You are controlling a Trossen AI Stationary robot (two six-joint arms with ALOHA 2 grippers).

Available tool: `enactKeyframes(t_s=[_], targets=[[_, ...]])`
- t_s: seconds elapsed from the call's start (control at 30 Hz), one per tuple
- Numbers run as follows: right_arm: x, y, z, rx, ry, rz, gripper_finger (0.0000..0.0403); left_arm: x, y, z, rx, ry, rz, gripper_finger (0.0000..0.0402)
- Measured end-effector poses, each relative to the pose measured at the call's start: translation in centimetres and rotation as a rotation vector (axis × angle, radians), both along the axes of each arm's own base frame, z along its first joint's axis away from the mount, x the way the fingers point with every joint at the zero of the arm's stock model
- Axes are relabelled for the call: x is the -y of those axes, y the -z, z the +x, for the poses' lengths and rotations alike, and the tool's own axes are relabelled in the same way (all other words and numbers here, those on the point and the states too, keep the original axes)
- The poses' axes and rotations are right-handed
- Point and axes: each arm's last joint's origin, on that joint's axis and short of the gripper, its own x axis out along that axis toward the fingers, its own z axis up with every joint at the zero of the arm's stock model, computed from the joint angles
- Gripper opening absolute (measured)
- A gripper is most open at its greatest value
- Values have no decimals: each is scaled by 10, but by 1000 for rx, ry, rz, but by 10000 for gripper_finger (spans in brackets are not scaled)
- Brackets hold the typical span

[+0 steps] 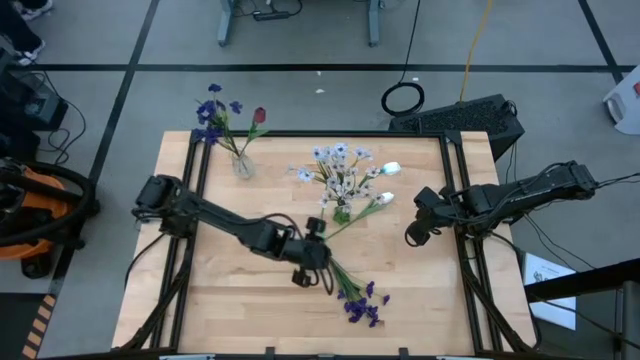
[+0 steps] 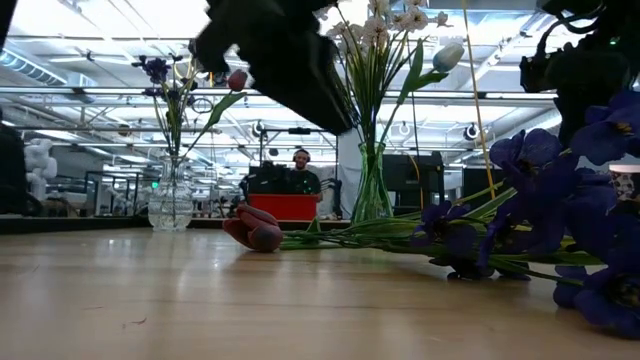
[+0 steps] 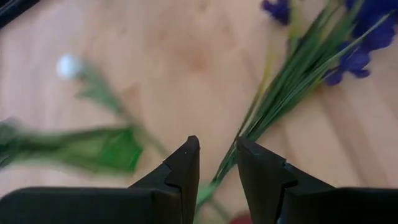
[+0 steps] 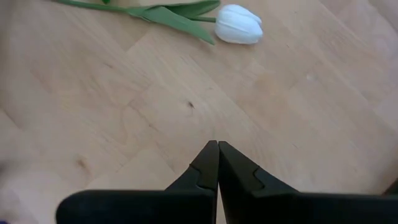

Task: Sort flowers into vase by color
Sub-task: Put the violet flowers into the transparent vase

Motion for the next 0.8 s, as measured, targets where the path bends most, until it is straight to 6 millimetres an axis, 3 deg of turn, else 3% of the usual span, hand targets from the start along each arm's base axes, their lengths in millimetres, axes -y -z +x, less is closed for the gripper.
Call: enactKeyframes(t_s=[0.3, 0.8], targets=[[0, 0, 0, 0, -2, 2, 0, -17, 38, 23, -62, 81, -19, 113], [0, 0, 0, -2, -2, 2, 0, -33, 56, 20, -213, 173, -5, 113]])
